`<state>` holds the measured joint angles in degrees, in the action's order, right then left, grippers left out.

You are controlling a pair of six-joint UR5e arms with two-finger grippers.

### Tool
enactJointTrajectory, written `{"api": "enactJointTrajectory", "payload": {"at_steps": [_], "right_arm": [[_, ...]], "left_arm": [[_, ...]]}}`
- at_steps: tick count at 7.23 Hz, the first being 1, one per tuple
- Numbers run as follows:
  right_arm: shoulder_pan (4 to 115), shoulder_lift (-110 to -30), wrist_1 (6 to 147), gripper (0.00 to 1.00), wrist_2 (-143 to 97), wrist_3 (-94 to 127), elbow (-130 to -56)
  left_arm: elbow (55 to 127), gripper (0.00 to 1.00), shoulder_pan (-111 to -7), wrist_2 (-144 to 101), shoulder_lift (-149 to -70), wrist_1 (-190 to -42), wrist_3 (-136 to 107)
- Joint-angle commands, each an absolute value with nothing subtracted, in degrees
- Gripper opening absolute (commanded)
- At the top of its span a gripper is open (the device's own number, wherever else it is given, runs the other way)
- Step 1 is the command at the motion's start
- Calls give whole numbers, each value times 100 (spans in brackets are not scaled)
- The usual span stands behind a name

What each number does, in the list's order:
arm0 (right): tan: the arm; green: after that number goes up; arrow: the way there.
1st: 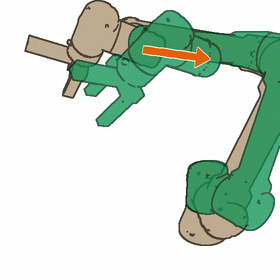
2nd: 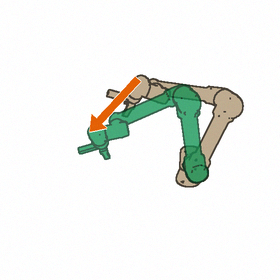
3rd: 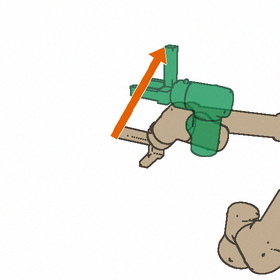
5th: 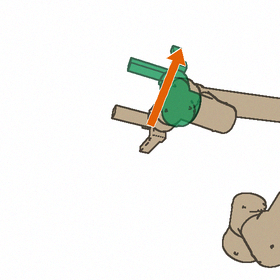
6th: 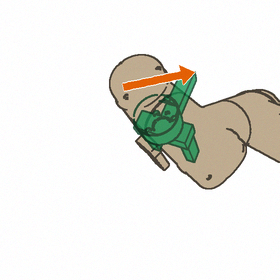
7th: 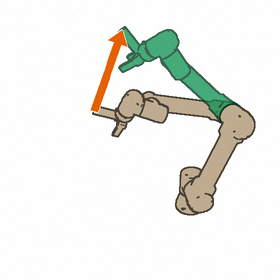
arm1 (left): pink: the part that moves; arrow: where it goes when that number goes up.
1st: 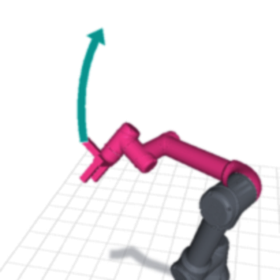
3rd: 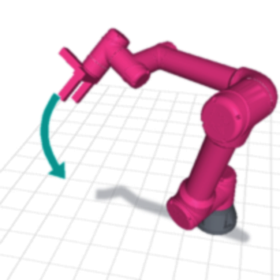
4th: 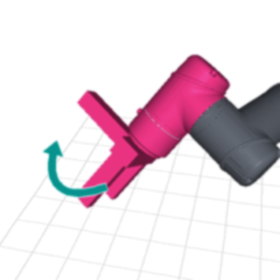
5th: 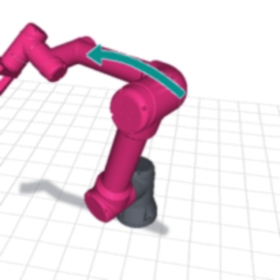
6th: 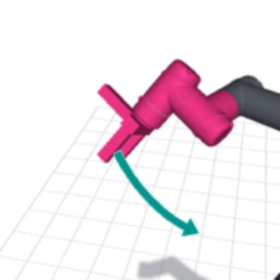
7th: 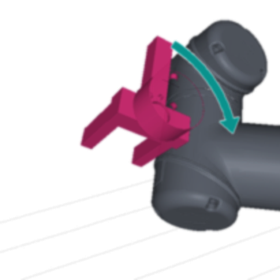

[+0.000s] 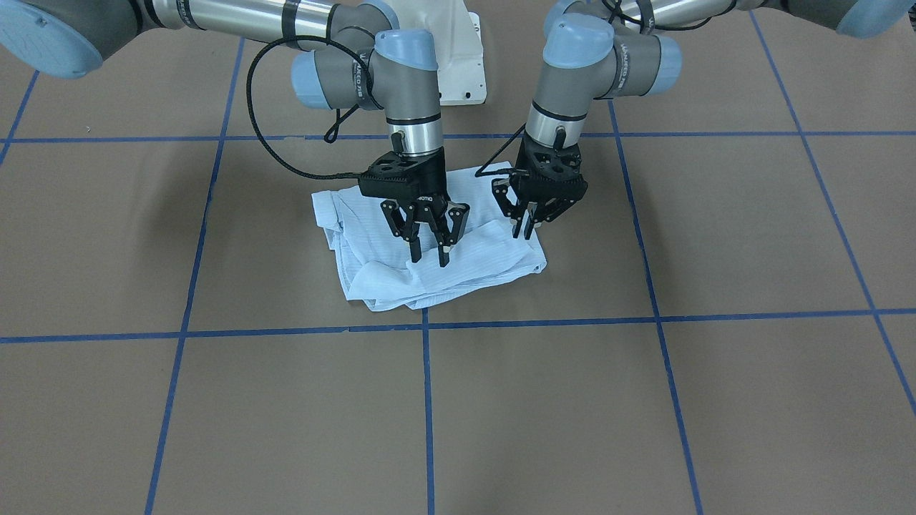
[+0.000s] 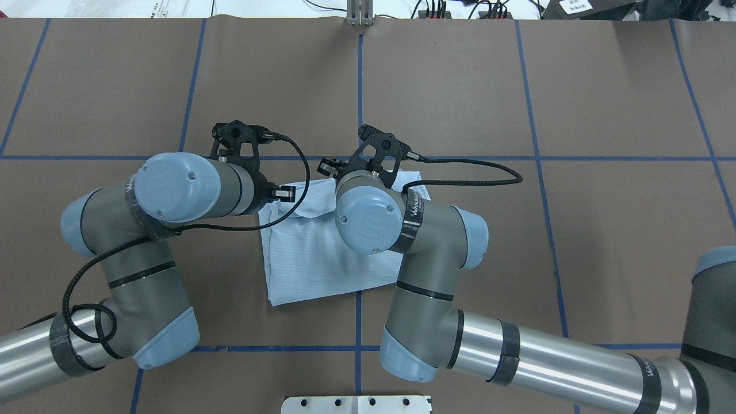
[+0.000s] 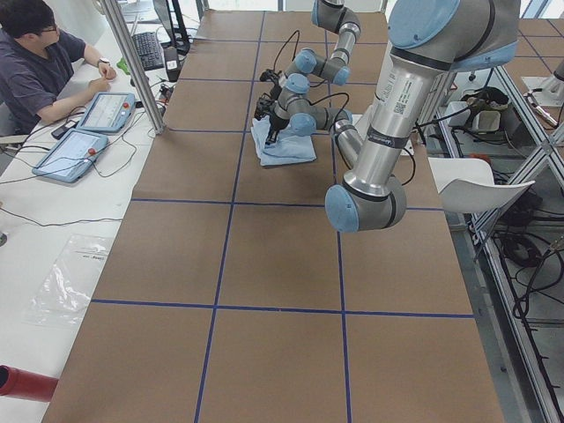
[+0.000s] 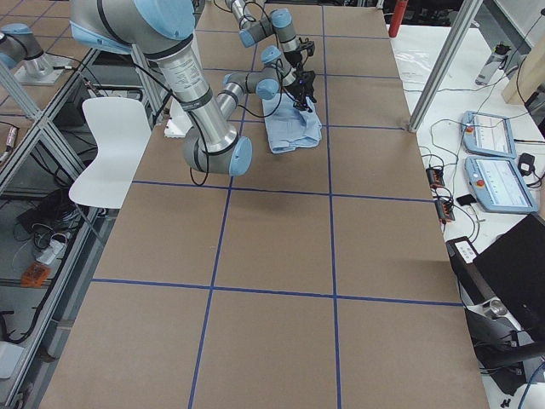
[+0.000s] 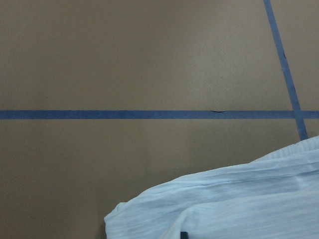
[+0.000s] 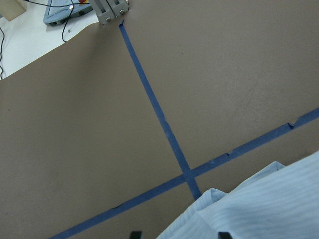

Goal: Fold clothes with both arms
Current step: 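Lay the folded edge down and open both grippers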

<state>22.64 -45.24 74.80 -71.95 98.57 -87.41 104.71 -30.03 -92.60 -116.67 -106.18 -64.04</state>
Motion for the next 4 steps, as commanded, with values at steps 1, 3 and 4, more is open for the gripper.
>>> {"api": "enactJointTrajectory", "payload": {"at_steps": [1, 3, 4], "right_arm": [[2565, -4857, 7471, 100, -7742, 9407, -9243], [2776, -5447, 7462, 100, -7900, 8904, -9885], [2873, -5484, 7453, 100, -8049, 8895, -9922]], "left_arm": [[10635, 100, -2997, -9272, -11531, -10617, -6284], [10556, 100, -2692, -9176, -11435, -10626, -6328], [10451, 100, -2420, -9150, -11443, -10617, -6346]]}}
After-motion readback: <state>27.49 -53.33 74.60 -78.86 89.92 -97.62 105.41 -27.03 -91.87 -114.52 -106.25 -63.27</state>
